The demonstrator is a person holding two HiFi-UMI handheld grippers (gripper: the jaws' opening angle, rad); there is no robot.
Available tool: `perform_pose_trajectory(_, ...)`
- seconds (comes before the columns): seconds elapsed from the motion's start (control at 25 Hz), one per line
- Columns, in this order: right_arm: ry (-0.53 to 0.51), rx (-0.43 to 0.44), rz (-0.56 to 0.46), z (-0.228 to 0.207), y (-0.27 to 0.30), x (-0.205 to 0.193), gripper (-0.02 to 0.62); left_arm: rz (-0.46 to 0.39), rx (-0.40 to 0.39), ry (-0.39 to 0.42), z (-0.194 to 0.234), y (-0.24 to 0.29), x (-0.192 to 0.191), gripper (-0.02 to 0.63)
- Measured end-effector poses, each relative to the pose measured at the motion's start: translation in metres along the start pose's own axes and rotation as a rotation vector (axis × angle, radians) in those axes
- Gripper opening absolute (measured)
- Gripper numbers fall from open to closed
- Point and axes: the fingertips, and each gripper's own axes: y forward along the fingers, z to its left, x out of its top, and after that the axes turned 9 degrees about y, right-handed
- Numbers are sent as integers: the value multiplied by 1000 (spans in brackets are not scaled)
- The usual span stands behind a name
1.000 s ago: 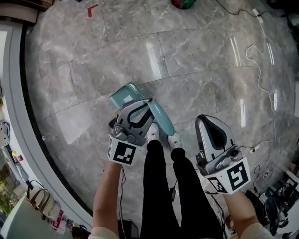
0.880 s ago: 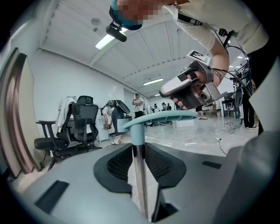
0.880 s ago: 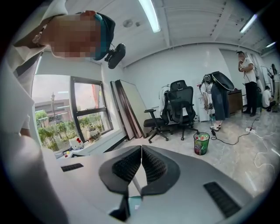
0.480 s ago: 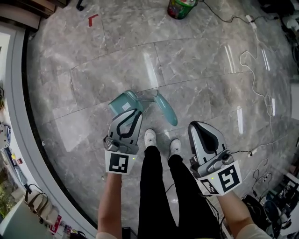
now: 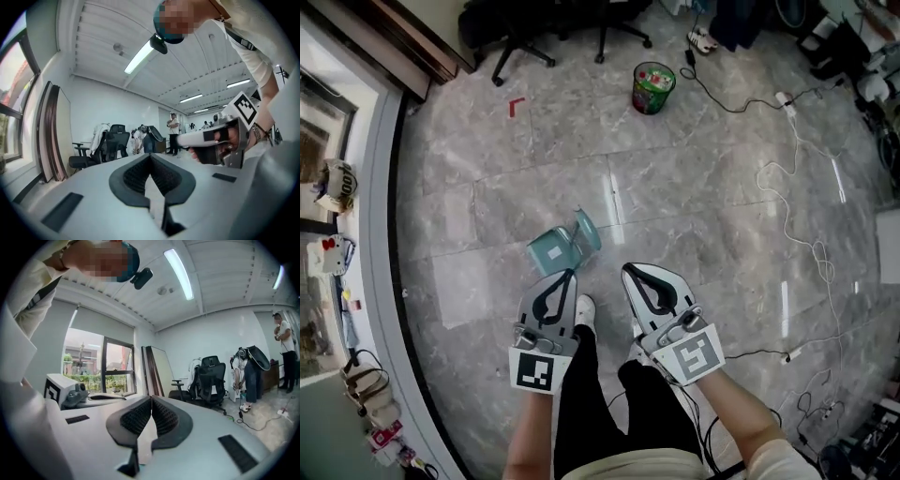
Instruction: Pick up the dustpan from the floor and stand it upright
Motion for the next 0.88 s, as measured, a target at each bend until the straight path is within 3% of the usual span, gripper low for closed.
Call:
perform_pose_trajectory(0.12,-12,28,-12,24,-48,48,18,-5,-33,23,-52,-31,67,11)
perform_pose_trajectory(0.28,-84,58,-70,73,-110,110,18,-51,5,-2,-71,-84,149,11)
perform_pose_trajectory(0.4,-102,37,-105,94,-154,136,18,-65,2,48,-84,-107,190,11)
perform_pose_trajectory(0.64,-86,-50,-147,142,-212,154,18,-110,-91,98,-109,-148,235,11)
perform_pose_trajectory(0.88,-43,-160,-156,188,-238,142,18,-126,-167,77,-119,-198,246,11)
